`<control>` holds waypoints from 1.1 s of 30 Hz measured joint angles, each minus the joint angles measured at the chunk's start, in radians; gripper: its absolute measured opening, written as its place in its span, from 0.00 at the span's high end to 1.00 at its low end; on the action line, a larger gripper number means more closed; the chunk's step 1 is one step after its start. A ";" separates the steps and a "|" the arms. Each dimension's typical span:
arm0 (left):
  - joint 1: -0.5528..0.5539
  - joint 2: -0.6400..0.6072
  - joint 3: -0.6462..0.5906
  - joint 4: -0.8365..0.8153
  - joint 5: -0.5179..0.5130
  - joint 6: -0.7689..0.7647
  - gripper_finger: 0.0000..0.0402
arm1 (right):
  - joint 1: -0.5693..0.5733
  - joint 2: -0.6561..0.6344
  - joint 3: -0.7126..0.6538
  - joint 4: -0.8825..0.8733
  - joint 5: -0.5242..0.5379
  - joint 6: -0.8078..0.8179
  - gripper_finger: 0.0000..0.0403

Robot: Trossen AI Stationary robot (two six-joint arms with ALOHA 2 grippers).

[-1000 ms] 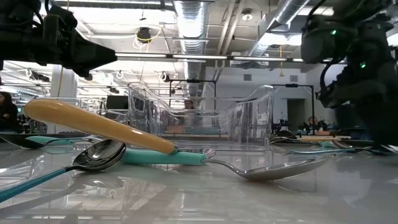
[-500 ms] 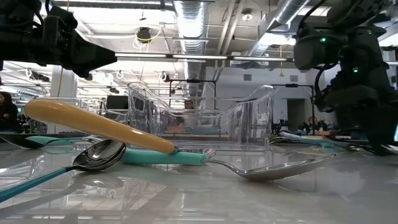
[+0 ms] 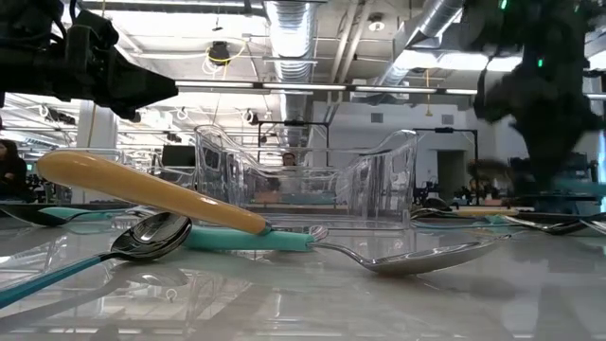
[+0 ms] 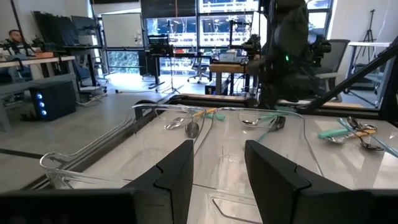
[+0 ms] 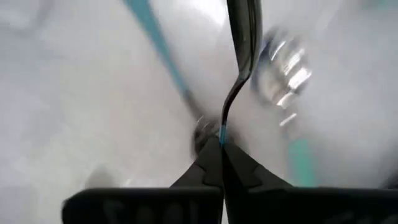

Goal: Sort silverware by color (type)
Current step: Put the blue spoon into the bottom transparent bin

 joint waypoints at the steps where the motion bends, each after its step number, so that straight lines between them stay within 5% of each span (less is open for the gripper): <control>1: 0.000 0.000 0.000 0.000 0.000 0.000 0.68 | 0.000 -0.016 0.021 -0.010 0.046 -0.048 0.96; 8: 0.000 0.000 0.000 0.015 -0.002 0.000 0.68 | -0.002 -0.035 0.160 0.272 0.382 -0.599 0.96; 15: 0.000 0.000 0.000 0.025 -0.020 -0.047 0.68 | -0.044 0.138 0.289 0.749 0.277 -1.130 0.96; 23: 0.000 0.000 0.000 -0.010 -0.020 -0.103 0.68 | -0.085 0.470 0.493 0.656 0.137 -1.259 0.96; 33: 0.000 0.000 0.000 -0.024 -0.020 -0.102 0.68 | -0.096 0.746 0.754 0.353 0.133 -1.282 0.95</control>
